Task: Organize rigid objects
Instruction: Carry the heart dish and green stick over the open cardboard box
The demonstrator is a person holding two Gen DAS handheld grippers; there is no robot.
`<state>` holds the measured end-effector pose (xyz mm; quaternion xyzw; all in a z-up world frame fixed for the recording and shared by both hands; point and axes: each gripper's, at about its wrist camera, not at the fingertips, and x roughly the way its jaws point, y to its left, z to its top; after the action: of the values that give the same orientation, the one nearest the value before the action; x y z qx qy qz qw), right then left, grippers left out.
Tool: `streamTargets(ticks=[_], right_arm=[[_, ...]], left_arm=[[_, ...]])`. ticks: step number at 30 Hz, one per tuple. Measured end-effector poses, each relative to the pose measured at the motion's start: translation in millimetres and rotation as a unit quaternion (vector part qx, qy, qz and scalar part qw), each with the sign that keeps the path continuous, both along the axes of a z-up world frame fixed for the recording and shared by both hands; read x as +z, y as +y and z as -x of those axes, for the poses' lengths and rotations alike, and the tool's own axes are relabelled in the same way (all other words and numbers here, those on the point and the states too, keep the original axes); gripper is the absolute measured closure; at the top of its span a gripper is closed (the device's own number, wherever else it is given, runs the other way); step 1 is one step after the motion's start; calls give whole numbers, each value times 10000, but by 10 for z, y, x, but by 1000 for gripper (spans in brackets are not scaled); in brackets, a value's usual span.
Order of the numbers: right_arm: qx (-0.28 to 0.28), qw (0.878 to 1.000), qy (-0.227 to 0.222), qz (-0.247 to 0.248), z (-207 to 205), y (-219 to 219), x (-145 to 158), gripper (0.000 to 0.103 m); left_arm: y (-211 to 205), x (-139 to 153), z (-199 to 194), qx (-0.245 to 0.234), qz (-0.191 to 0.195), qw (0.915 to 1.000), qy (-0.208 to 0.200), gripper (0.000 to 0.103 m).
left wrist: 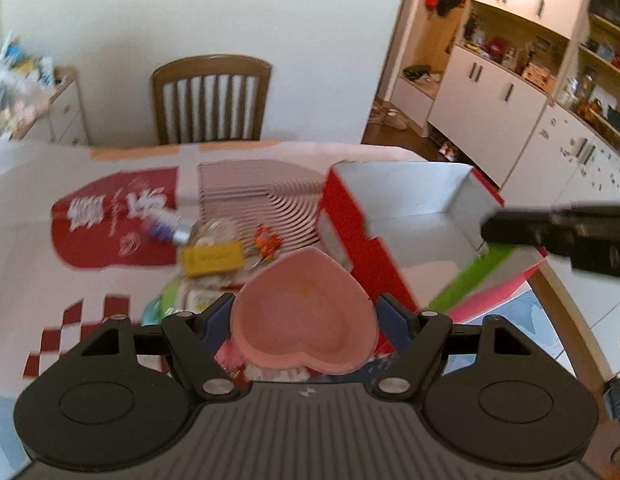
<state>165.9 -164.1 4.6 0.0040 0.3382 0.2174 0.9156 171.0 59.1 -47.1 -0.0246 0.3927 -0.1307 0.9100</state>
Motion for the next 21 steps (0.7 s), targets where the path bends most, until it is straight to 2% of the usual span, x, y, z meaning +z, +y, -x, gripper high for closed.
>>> streamTargets(ticks=[4,10,16,21], right_arm=[[-167,9998,-65,98,-233,-209,-3,89],[-422,9987,-3,298,-529,-516,-207,89],[-636,9966,143,508,-751,-797,-491,89],[-802,9946,257,606,-937,-991,-718,89]], left_arm=[[-326,51,-176,-204,-156,9997,-55,26],[-774,4,-461,-447,-229,9987,69,26],[-1207,-135,-798,-552,-206,9979,282,26],[-1545,-343,-1080,-566,-419,9966,426,26]])
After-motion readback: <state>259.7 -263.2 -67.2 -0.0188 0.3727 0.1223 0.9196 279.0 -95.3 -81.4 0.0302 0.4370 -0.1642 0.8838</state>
